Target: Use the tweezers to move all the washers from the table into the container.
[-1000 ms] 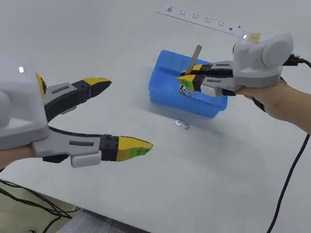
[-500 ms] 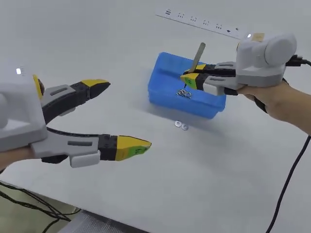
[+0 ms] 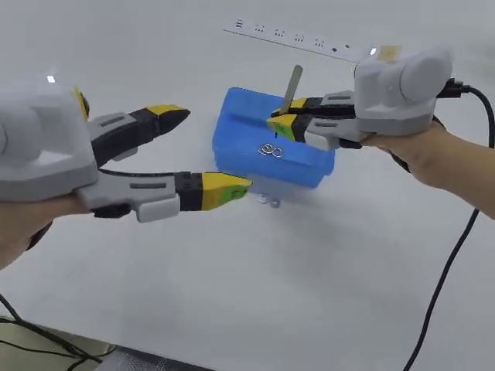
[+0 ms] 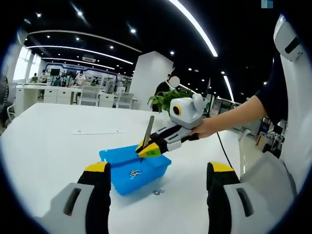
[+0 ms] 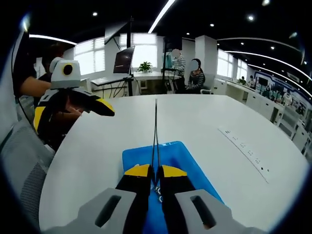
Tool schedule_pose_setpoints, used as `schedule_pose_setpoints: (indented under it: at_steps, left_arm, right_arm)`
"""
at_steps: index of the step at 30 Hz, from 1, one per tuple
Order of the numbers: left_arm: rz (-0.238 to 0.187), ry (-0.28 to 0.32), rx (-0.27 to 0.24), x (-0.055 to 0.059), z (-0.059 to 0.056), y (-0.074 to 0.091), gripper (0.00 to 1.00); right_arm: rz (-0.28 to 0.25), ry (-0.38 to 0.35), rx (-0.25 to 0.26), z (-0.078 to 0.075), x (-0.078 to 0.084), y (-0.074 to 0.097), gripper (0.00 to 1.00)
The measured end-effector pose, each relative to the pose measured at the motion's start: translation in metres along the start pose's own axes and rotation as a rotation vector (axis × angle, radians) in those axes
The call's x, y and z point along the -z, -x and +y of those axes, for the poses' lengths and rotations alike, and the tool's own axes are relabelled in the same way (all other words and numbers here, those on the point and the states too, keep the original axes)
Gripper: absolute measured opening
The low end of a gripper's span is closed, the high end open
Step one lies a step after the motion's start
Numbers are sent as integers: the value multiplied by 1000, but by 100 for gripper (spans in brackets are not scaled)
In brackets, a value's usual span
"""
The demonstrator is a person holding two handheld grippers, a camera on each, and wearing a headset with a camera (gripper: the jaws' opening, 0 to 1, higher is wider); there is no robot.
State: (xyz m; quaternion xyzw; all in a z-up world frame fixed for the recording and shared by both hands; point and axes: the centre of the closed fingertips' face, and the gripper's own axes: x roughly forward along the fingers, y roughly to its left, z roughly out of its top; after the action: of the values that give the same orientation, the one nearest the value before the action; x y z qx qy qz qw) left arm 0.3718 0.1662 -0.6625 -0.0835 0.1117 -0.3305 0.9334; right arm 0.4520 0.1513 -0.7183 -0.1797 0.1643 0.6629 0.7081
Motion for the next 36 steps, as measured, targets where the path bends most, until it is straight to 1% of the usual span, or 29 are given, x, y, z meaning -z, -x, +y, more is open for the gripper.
schedule_pose_setpoints:
  at_steps: [2, 5, 6, 7, 8, 9, 11, 12, 13, 14, 16, 19, 20, 21, 22, 23, 25, 29, 31, 32, 36]
  left_arm:
    - [-9, -1, 15, -7, 3, -10, 81]
    - [-27, -27, 31, -20, 8, -24, 76]
    - [-58, -31, 57, -29, 7, -31, 73]
    - [-86, -15, 72, -36, 5, -35, 68]
    - [-104, 7, 90, -42, 5, -41, 65]
    - [-109, 11, 95, -45, 5, -45, 64]
    - [-103, -7, 104, -47, 6, -52, 60]
    - [-94, -14, 116, -47, 5, -58, 59]
    - [-75, -25, 132, -45, 3, -61, 57]
    - [-67, -31, 145, -44, 1, -64, 55]
    - [-48, -23, 176, -42, -3, -71, 51]
    - [-24, -50, 203, -39, -6, -78, 46]
    - [-18, -60, 211, -38, -7, -79, 44]
    - [-16, -69, 230, -39, -9, -79, 42]
    - [-12, -70, 248, -39, -11, -79, 37]
    - [0, -71, 279, -38, -15, -78, 34]
    - [11, -90, 301, -40, -17, -77, 29]
    - [30, -121, 332, -42, -19, -75, 28]
    - [43, -144, 358, -43, -22, -73, 23]
    - [45, -148, 363, -43, -23, -72, 21]
    - [61, -158, 407, -42, -30, -70, 19]
  right_arm:
    - [3, 17, -6, 3, -1, 2, 8]
    - [-3, 27, -7, 5, -3, 5, 8]
    - [-4, 30, -7, 6, -4, 6, 8]
    - [-6, 33, -7, 6, -5, 7, 8]
    - [-7, 36, -7, 7, -5, 7, 8]
    - [-11, 40, -8, 8, -7, 8, 8]
    - [-15, 45, -12, 10, -9, 9, 8]
    - [-16, 53, -15, 11, -10, 9, 8]
    - [-16, 59, -18, 12, -10, 9, 8]
    - [-18, 63, -21, 13, -11, 9, 8]
    - [-17, 76, -27, 16, -11, 9, 8]
    - [-13, 92, -38, 20, -11, 8, 8]
    - [-12, 97, -43, 22, -10, 8, 8]
    - [-11, 102, -47, 23, -10, 8, 8]
    - [-8, 108, -51, 24, -10, 8, 8]
    - [-5, 112, -56, 25, -10, 8, 8]
    - [-2, 122, -67, 27, -9, 8, 8]
    - [1, 132, -81, 30, -8, 7, 8]
    - [8, 141, -85, 31, -7, 6, 8]
    - [7, 142, -87, 32, -7, 5, 8]
    - [9, 155, -99, 35, -9, 4, 8]
